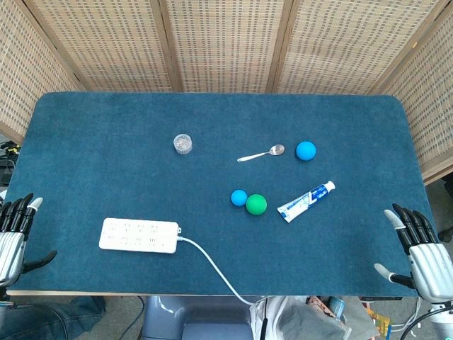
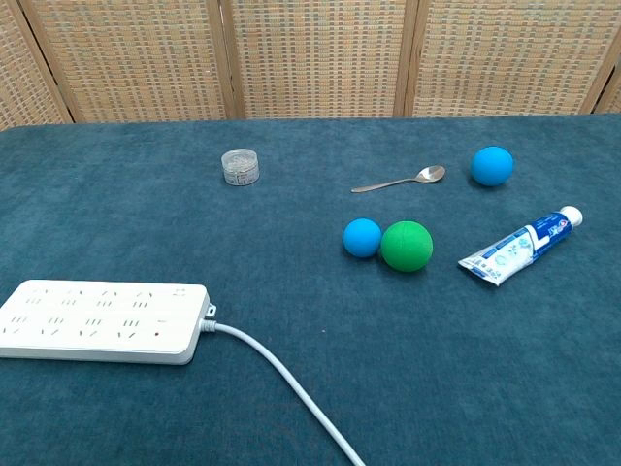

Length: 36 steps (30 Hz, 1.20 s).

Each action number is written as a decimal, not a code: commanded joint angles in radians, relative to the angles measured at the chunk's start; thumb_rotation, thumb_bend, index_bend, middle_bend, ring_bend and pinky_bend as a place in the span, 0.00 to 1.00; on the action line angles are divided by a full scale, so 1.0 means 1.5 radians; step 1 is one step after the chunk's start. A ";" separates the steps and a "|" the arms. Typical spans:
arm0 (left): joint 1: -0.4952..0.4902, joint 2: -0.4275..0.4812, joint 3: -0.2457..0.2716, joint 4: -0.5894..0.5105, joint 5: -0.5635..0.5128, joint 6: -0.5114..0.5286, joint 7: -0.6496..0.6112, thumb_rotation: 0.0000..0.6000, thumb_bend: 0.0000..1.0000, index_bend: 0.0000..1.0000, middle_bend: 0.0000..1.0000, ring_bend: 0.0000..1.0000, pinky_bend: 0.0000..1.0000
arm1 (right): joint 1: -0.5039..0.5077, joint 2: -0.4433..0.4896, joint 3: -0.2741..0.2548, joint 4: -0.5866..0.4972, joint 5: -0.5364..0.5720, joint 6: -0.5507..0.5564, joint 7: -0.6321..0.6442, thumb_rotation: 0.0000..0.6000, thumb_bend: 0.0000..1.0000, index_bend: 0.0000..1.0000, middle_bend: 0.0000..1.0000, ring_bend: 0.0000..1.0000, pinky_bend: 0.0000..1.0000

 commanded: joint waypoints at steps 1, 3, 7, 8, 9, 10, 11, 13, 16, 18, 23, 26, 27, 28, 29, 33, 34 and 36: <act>0.000 0.000 0.000 0.001 0.001 0.001 0.000 1.00 0.00 0.00 0.00 0.00 0.00 | 0.000 0.000 0.000 0.000 0.000 0.000 0.001 1.00 0.00 0.00 0.00 0.00 0.00; 0.001 0.000 0.000 0.001 0.000 0.000 -0.001 1.00 0.00 0.00 0.00 0.00 0.00 | 0.000 0.001 0.000 -0.002 0.001 -0.002 0.000 1.00 0.00 0.00 0.00 0.00 0.00; -0.001 0.002 0.002 0.000 -0.002 -0.006 -0.001 1.00 0.00 0.00 0.00 0.00 0.00 | 0.001 0.000 0.000 -0.001 0.002 -0.003 0.001 1.00 0.00 0.00 0.00 0.00 0.00; -0.002 0.003 0.002 -0.001 -0.003 -0.010 0.001 1.00 0.00 0.00 0.04 0.01 0.00 | 0.001 0.000 0.000 -0.001 0.002 -0.002 0.001 1.00 0.00 0.00 0.00 0.00 0.00; -0.003 0.002 -0.001 0.000 -0.005 -0.009 0.002 1.00 0.00 0.00 0.23 0.14 0.06 | 0.001 0.000 0.001 -0.001 0.002 -0.002 0.002 1.00 0.00 0.00 0.00 0.00 0.00; -0.004 -0.002 -0.003 0.000 -0.006 -0.010 0.002 1.00 0.00 0.00 0.48 0.33 0.23 | 0.000 0.001 0.001 -0.001 0.002 -0.001 0.003 1.00 0.00 0.00 0.00 0.00 0.00; -0.006 -0.005 -0.001 -0.003 -0.011 -0.019 -0.005 1.00 0.00 0.00 0.66 0.47 0.38 | 0.001 0.001 0.001 -0.002 0.003 -0.001 0.004 1.00 0.00 0.00 0.00 0.00 0.00; -0.010 -0.009 0.000 -0.005 -0.012 -0.028 -0.015 1.00 0.01 0.00 0.94 0.75 0.78 | 0.001 0.002 0.001 -0.002 0.004 -0.002 0.005 1.00 0.00 0.00 0.00 0.00 0.00; -0.019 -0.031 0.000 0.000 -0.021 -0.048 -0.014 1.00 0.30 0.00 1.00 0.89 0.95 | 0.000 0.003 0.002 -0.002 0.005 0.001 0.010 1.00 0.00 0.00 0.00 0.00 0.00; -0.026 -0.046 0.003 0.000 -0.025 -0.066 -0.012 1.00 0.68 0.00 1.00 0.92 0.99 | -0.001 0.004 0.002 -0.002 0.005 0.003 0.015 1.00 0.00 0.00 0.00 0.00 0.00; -0.052 -0.083 0.004 0.011 -0.053 -0.125 0.005 1.00 1.00 0.00 1.00 0.93 1.00 | 0.000 0.009 0.003 0.000 0.006 0.002 0.027 1.00 0.00 0.00 0.00 0.00 0.00; -0.067 -0.096 0.006 0.006 -0.078 -0.164 0.014 1.00 1.00 0.00 1.00 0.93 1.00 | 0.001 0.010 0.003 0.001 0.008 -0.001 0.034 1.00 0.00 0.00 0.00 0.00 0.00; -0.072 -0.100 0.007 0.002 -0.087 -0.179 0.015 1.00 1.00 0.01 1.00 0.93 1.00 | 0.002 0.011 0.003 0.002 0.008 -0.002 0.036 1.00 0.00 0.00 0.00 0.00 0.00; -0.077 -0.103 0.009 -0.003 -0.095 -0.194 0.014 1.00 1.00 0.02 1.00 0.93 1.00 | 0.002 0.011 0.003 0.002 0.008 -0.003 0.039 1.00 0.00 0.00 0.00 0.00 0.00; -0.084 -0.108 0.011 -0.010 -0.101 -0.210 0.013 1.00 1.00 0.03 1.00 0.93 1.00 | 0.003 0.012 0.003 0.003 0.009 -0.004 0.043 1.00 0.00 0.00 0.00 0.00 0.00; -0.102 -0.133 0.014 -0.019 -0.110 -0.240 0.030 1.00 1.00 0.16 1.00 0.93 1.00 | 0.005 0.013 0.002 0.006 0.009 -0.009 0.052 1.00 0.00 0.00 0.00 0.00 0.00; -0.106 -0.140 0.014 -0.021 -0.116 -0.247 0.038 1.00 1.00 0.18 1.00 0.93 1.00 | 0.005 0.013 0.002 0.007 0.009 -0.009 0.054 1.00 0.00 0.00 0.00 0.00 0.00; -0.124 -0.170 0.012 -0.025 -0.138 -0.276 0.072 1.00 1.00 0.21 1.00 0.93 1.00 | 0.006 0.015 0.003 0.008 0.012 -0.010 0.062 1.00 0.00 0.00 0.00 0.00 0.00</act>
